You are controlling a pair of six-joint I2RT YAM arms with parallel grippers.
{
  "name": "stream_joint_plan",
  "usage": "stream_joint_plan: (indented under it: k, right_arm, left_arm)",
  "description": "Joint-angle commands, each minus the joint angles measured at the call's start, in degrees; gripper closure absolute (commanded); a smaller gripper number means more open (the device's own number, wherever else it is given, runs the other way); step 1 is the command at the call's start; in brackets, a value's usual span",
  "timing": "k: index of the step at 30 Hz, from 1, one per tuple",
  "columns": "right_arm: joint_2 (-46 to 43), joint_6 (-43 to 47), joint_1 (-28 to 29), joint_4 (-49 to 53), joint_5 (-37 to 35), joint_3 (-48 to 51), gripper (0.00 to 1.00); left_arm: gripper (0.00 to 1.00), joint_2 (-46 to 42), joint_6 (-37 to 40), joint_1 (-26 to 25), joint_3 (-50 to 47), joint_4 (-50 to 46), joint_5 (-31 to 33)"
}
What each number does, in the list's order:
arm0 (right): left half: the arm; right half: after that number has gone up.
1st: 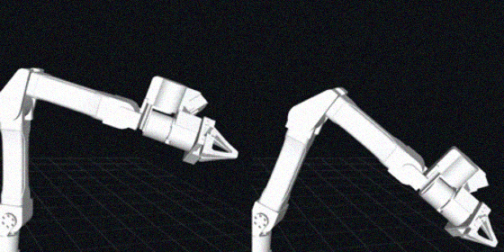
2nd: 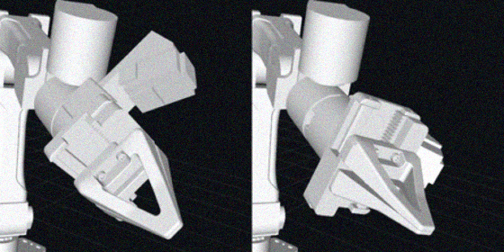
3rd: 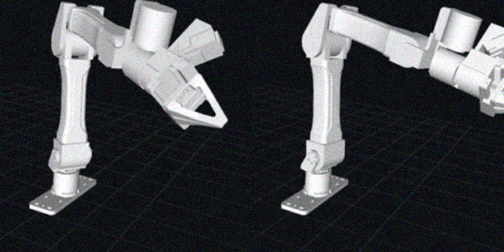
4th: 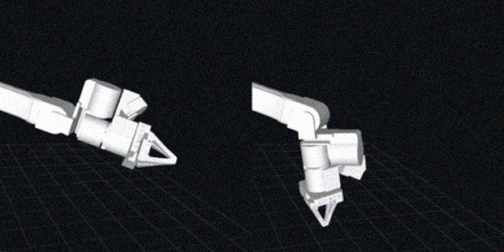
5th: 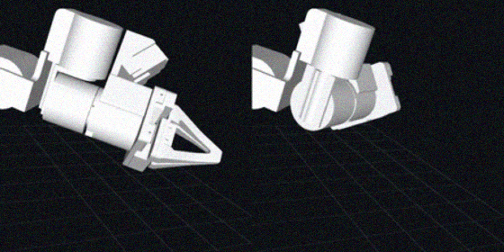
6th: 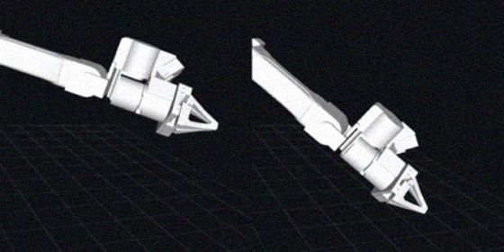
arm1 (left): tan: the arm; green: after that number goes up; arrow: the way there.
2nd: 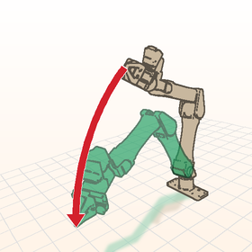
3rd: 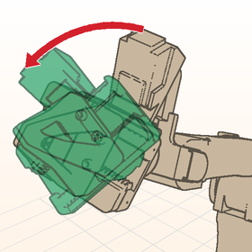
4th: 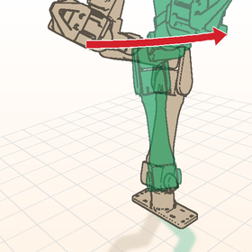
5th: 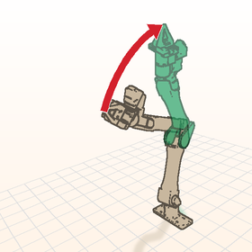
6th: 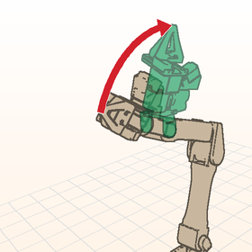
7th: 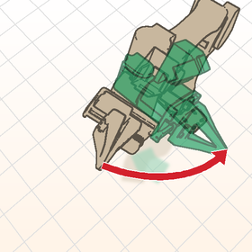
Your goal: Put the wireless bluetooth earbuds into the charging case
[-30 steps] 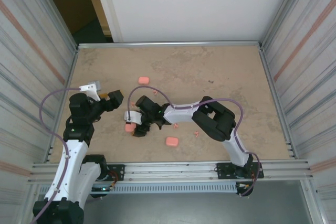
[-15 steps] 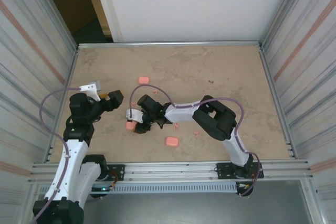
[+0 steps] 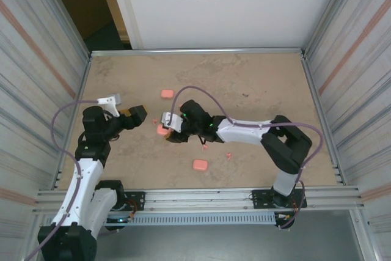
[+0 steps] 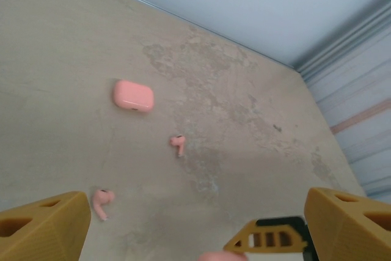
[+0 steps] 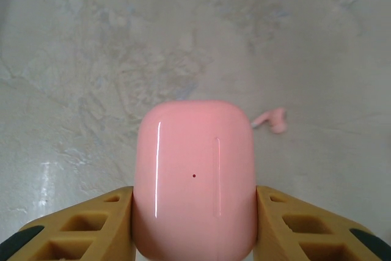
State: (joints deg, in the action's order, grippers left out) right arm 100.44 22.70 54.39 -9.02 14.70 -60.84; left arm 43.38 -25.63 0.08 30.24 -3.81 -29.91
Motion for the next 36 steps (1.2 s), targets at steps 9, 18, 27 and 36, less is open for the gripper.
stream_joint_plan:
  k: [9, 18, 27, 36]
  right_arm:
    - [-17.01, 8.41, -4.23, 1.34, -9.53, 8.07, 0.61]
    - [-26.19, 12.52, -4.82, 3.32, -13.94, 10.29, 0.61]
    - [-33.93, 12.72, -4.23, 2.96, -15.07, 13.41, 0.61]
    - [-38.03, 11.71, -4.15, 2.34, -13.73, 15.30, 0.60]
  left_arm:
    - [0.13, 3.80, -9.29, -0.01, 1.85, 10.38, -21.04]
    - [0.12, 7.91, -8.65, -12.60, 5.19, 13.39, -23.02]
    - [0.13, 15.10, -9.41, -21.32, 9.51, 17.90, -19.75]
    - [0.24, 21.40, -10.63, -26.56, 12.55, 22.32, -21.33]
